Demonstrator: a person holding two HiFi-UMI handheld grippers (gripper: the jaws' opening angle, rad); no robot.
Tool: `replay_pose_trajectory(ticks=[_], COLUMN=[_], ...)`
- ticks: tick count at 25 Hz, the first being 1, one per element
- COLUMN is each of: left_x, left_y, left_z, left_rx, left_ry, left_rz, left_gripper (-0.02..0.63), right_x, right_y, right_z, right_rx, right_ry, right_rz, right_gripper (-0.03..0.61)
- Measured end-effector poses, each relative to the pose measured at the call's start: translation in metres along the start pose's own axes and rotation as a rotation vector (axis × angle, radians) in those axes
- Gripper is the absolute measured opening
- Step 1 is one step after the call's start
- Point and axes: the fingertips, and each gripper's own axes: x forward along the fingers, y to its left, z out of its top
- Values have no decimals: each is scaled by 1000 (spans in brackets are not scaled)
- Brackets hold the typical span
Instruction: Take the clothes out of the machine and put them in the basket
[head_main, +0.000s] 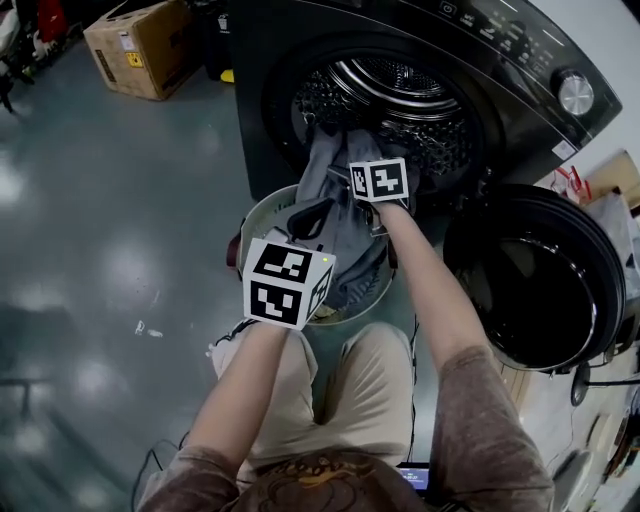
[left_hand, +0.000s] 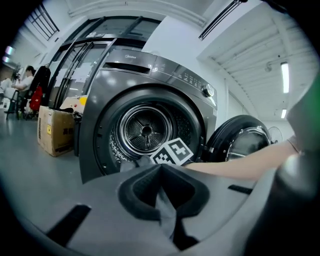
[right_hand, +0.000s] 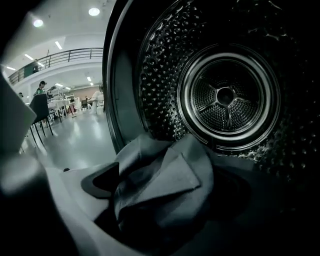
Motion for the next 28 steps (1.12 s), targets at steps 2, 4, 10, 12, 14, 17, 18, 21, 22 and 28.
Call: replay_pose_trajectory(ticks=[2, 4, 10, 12, 14, 17, 18, 21, 22, 28], left_x=[1, 2, 7, 7, 7, 6, 6, 4, 3, -3], left_y=[3, 6, 9, 9, 10, 10, 10, 9, 9, 8], left_z=[-1, -1, -3, -4, -4, -3, -3, -3, -3, -2], left_rx=[-2, -4, -10, -10, -14, -16, -17, -16, -15, -5], left_ry=[4, 7, 17, 19, 18, 17, 17, 16, 16, 13], left_rz=[0, 1, 0, -2, -2, -2, -3, -5, -3, 8], left_gripper=[3, 3, 3, 3, 3, 3, 3, 3, 3, 3], right_x=[9, 16, 26, 25, 22, 15, 12, 0, -5, -53], right_y=[0, -2, -5, -9, -15, -23, -23, -15, -10, 16], right_z=[-1, -2, -9, -6, -5, -5, -5, -3, -2, -2], right_rx=[-8, -30, -81, -103, -113, -130, -140, -142, -137, -110], right_ry=[19, 40, 96, 92, 89, 79, 76, 57, 46, -43], right_rz=[-23, -57, -107, -132, -155, -171, -168, -112, -87, 35], right_gripper=[534, 531, 506, 473, 388, 207, 159, 64, 59, 55])
